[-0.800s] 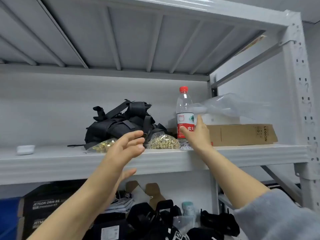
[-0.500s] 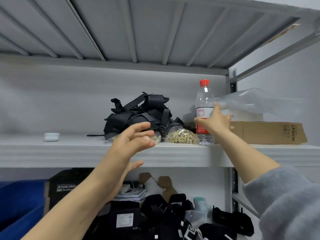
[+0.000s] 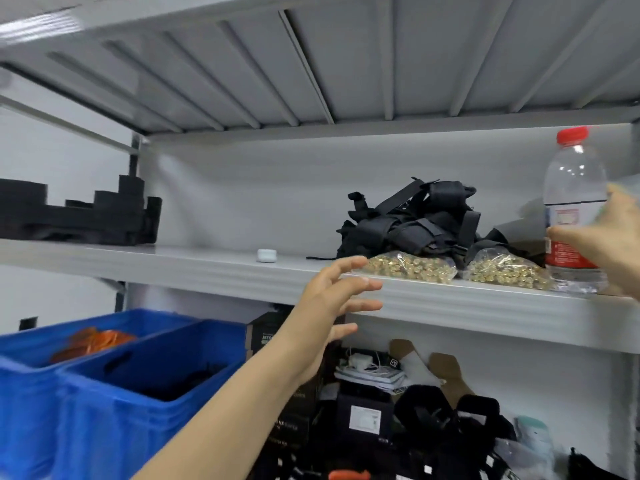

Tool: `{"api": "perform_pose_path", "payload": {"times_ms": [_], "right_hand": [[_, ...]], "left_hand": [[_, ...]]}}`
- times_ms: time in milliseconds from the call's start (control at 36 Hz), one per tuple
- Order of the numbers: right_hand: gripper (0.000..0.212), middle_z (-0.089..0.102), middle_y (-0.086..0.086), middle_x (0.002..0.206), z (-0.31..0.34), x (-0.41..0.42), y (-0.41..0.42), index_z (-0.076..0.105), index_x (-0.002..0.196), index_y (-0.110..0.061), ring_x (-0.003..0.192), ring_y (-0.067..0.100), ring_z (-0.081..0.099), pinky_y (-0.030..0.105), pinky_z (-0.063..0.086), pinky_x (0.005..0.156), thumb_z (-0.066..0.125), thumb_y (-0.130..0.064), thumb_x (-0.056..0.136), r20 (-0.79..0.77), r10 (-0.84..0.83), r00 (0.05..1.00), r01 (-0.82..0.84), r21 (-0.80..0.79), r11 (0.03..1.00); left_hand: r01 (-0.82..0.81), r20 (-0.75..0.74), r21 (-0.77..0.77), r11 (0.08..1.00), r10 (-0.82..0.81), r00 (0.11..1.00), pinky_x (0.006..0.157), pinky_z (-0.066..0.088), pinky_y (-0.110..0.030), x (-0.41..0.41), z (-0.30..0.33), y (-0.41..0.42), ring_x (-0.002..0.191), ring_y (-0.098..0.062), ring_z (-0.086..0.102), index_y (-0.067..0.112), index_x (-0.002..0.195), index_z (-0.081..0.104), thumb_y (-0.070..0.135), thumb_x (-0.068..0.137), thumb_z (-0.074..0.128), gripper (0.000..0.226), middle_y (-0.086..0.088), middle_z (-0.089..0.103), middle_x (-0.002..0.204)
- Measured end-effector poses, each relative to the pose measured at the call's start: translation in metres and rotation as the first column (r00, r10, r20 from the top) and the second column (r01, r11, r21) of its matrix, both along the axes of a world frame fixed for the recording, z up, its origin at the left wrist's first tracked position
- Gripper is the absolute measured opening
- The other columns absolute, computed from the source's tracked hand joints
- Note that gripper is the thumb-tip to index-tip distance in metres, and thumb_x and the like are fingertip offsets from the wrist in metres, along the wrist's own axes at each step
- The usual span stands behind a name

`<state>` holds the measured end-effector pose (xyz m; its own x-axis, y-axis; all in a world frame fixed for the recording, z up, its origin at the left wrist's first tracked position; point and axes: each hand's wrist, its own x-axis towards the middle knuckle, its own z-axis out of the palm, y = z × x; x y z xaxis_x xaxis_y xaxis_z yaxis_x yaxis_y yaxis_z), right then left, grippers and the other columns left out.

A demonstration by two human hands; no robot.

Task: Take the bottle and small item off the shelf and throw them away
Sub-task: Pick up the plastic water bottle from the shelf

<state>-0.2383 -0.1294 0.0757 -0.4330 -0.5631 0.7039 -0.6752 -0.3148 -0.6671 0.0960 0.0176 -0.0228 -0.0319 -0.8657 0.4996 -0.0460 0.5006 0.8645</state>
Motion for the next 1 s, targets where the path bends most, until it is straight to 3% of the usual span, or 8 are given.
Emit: {"api": "perform_pose_path", "payload": {"times_ms": [222,333,444,556,722,778,889,1000], "right_hand": [[0.073,0.065,0.018,0.111,0.003,0.005,0.038,0.04,0.128,-0.029,0.109,0.044,0.056,0.058,0.043,0.094,0.075,-0.041,0.065,-0.063,-0.077,0.995,0.078,0.008,0.997],[0.075,0.065,0.014,0.108,0.004,-0.001,0.06,0.039,0.133,-0.03,0.111,0.04,0.054,0.055,0.044,0.094,0.073,-0.038,0.066,-0.067,-0.03,0.997,0.029,-0.014,0.999],[0.082,0.068,0.011,0.102,0.004,-0.001,0.081,0.034,0.141,-0.031,0.105,0.035,0.058,0.054,0.048,0.09,0.07,-0.033,0.067,-0.097,0.044,0.994,-0.049,-0.049,0.998],[0.088,0.068,0.004,0.11,-0.002,0.002,0.1,0.031,0.142,-0.032,0.106,0.031,0.06,0.055,0.047,0.092,0.07,-0.035,0.064,-0.045,0.141,0.989,-0.146,-0.111,0.983],[0.107,0.067,0.001,0.118,-0.022,0.016,0.127,0.022,0.146,-0.039,0.108,0.026,0.064,0.056,0.048,0.097,0.073,-0.043,0.052,0.031,0.381,0.924,-0.378,-0.076,0.923],[0.108,0.067,0.002,0.118,-0.032,0.023,0.134,0.024,0.146,-0.037,0.104,0.023,0.066,0.051,0.052,0.093,0.077,-0.038,0.052,0.064,0.458,0.887,-0.453,-0.081,0.888],[0.103,0.068,0.004,0.116,-0.05,0.035,0.146,0.028,0.146,-0.037,0.102,0.022,0.066,0.05,0.054,0.091,0.079,-0.033,0.056,0.059,0.532,0.845,-0.529,-0.06,0.846],[0.1,0.063,0.004,0.123,-0.065,0.044,0.148,0.029,0.146,-0.036,0.104,0.018,0.064,0.048,0.054,0.091,0.083,-0.023,0.063,0.051,0.605,0.794,-0.603,-0.053,0.796]], "left_hand": [[-0.025,-0.039,-0.012,1.0,0.025,0.999,0.093,0.044,-0.043,-0.01,0.006,0.003,0.097,-0.012,0.072,0.036,0.118,0.059,0.044,0.069,0.061,0.05,0.007,0.074,0.11],[0.027,-0.038,-0.045,0.999,-0.029,0.999,0.087,0.046,-0.043,-0.019,0.003,0.004,0.098,-0.013,0.072,0.039,0.116,0.062,0.055,0.052,0.072,0.067,0.005,0.074,0.113],[0.05,-0.044,-0.05,0.998,-0.052,0.998,0.084,0.046,-0.042,-0.03,0.002,0.007,0.096,-0.014,0.073,0.04,0.111,0.065,0.055,0.047,0.074,0.067,0.004,0.074,0.112],[0.061,-0.041,-0.054,0.997,-0.063,0.997,0.084,0.047,-0.041,-0.045,0.003,0.016,0.095,-0.014,0.073,0.038,0.114,0.063,0.054,0.049,0.07,0.067,0.005,0.075,0.11],[0.055,0.007,-0.031,0.998,-0.055,0.998,0.084,0.047,-0.04,-0.076,0.007,0.031,0.098,-0.012,0.072,0.035,0.121,0.057,0.042,0.068,0.067,0.055,0.009,0.075,0.108],[0.045,0.02,-0.022,0.999,-0.045,0.999,0.086,0.047,-0.04,-0.084,0.007,0.036,0.098,-0.011,0.071,0.035,0.121,0.057,0.036,0.079,0.066,0.043,0.009,0.075,0.108],[0.008,0.061,-0.008,1.0,-0.008,0.998,0.082,0.047,-0.037,-0.092,0.006,0.047,0.096,-0.008,0.071,0.038,0.118,0.058,0.041,0.069,0.065,0.05,0.009,0.074,0.11],[-0.052,0.087,0.021,0.998,0.05,0.995,0.088,0.047,-0.039,-0.091,0.002,0.053,0.099,-0.006,0.069,0.04,0.115,0.059,0.041,0.069,0.065,0.047,0.008,0.072,0.113]]}}
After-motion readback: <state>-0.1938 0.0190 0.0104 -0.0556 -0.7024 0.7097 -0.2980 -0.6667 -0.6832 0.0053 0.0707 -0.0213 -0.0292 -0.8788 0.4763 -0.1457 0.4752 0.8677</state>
